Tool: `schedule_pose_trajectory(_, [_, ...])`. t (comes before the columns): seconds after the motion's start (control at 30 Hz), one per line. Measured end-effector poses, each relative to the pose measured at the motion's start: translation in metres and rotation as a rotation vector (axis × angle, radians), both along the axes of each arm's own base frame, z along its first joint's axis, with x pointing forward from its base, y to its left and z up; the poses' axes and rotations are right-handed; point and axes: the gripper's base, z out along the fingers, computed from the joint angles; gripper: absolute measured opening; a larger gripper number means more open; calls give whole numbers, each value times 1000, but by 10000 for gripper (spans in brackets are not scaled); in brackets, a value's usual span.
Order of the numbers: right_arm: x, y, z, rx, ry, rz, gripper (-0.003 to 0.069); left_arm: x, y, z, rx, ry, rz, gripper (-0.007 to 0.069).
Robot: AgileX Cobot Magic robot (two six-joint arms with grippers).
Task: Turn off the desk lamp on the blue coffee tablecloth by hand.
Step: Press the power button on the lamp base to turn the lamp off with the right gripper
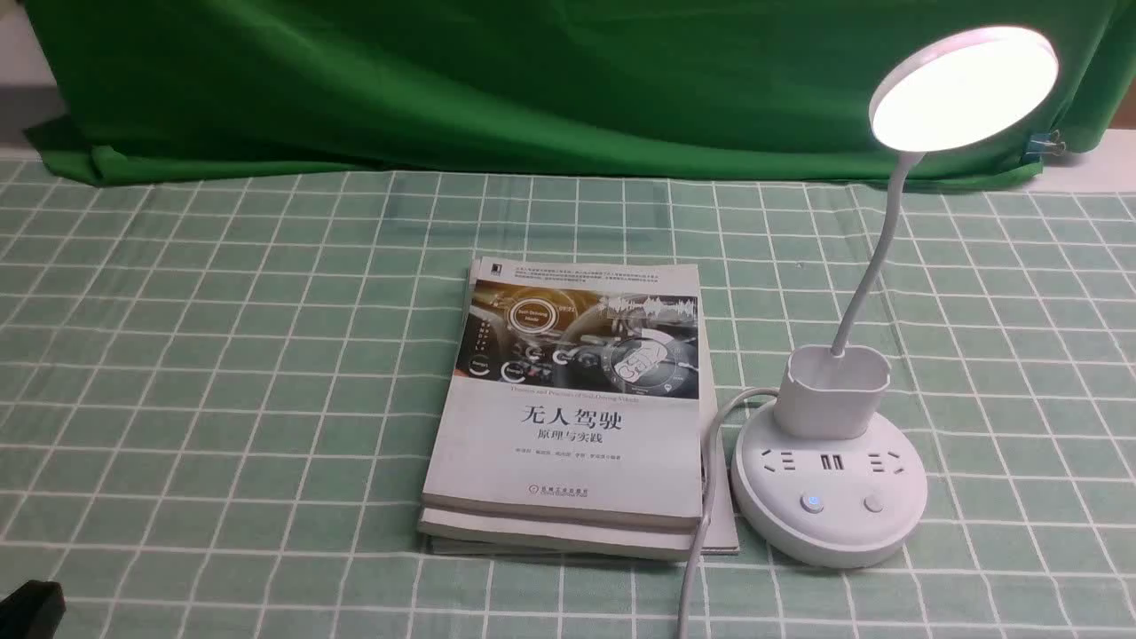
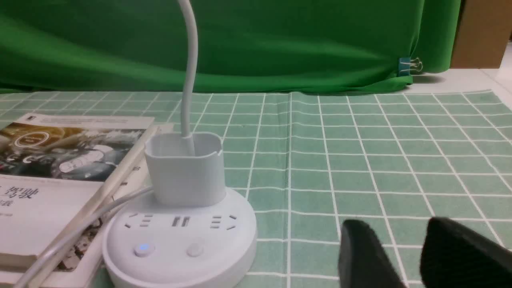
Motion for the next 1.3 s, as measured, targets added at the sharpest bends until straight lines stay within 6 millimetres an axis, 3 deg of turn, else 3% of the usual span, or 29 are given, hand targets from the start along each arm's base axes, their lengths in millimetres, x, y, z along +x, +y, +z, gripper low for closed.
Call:
schedule_pose_trajectory(1.1, [0,0,1,5,-11,-1,241,0,0,0,0,0,0,0])
schedule_pose_trajectory(1.2, [1,1,6,174,-55,-13,241,0,0,0,0,0,0,0])
schedule_pose_trajectory(1.3, [1,0,15,453,-137,-28,241,0,0,0,0,0,0,0])
